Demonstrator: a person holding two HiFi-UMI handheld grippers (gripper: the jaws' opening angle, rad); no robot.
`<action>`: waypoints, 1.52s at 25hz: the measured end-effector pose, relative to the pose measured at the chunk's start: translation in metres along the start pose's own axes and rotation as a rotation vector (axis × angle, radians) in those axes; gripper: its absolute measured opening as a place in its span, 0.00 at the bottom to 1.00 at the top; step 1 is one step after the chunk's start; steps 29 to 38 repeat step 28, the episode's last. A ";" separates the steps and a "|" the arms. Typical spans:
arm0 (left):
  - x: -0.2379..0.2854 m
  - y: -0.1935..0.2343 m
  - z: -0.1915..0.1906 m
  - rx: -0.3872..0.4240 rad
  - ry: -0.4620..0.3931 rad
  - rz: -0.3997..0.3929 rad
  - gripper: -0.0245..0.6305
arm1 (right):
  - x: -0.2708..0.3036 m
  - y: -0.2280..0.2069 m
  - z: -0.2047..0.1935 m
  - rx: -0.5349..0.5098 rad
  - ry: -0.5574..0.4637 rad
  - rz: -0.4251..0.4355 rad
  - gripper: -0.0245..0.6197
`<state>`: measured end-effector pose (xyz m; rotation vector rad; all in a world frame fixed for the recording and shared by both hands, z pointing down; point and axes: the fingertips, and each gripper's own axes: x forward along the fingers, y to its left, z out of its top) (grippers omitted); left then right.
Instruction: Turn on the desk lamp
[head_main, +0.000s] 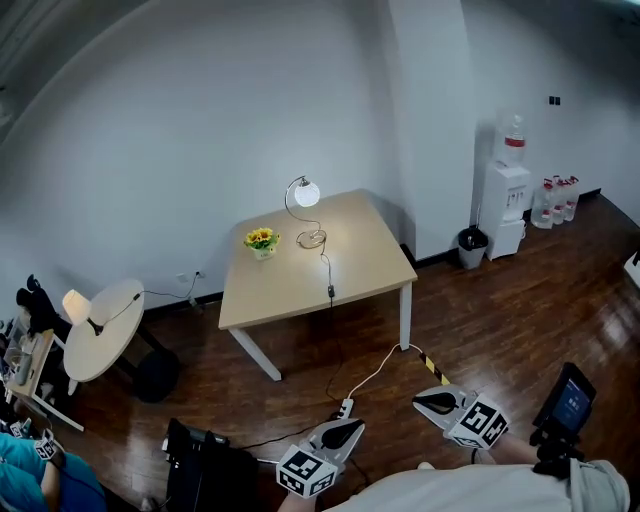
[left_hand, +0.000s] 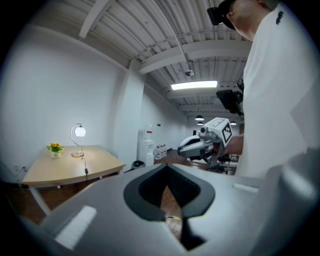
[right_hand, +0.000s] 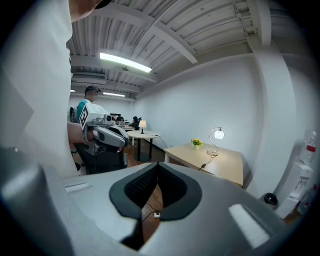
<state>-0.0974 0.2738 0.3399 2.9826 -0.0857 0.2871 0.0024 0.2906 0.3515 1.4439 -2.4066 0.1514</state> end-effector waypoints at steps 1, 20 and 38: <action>-0.001 -0.001 0.004 -0.003 -0.001 0.005 0.06 | -0.004 0.000 0.003 -0.003 0.004 0.002 0.04; -0.010 -0.019 0.006 0.009 0.010 0.042 0.06 | -0.014 0.023 -0.009 0.009 0.021 0.048 0.04; 0.000 -0.006 0.011 0.014 0.009 0.037 0.06 | -0.009 0.005 -0.005 0.007 0.024 0.043 0.04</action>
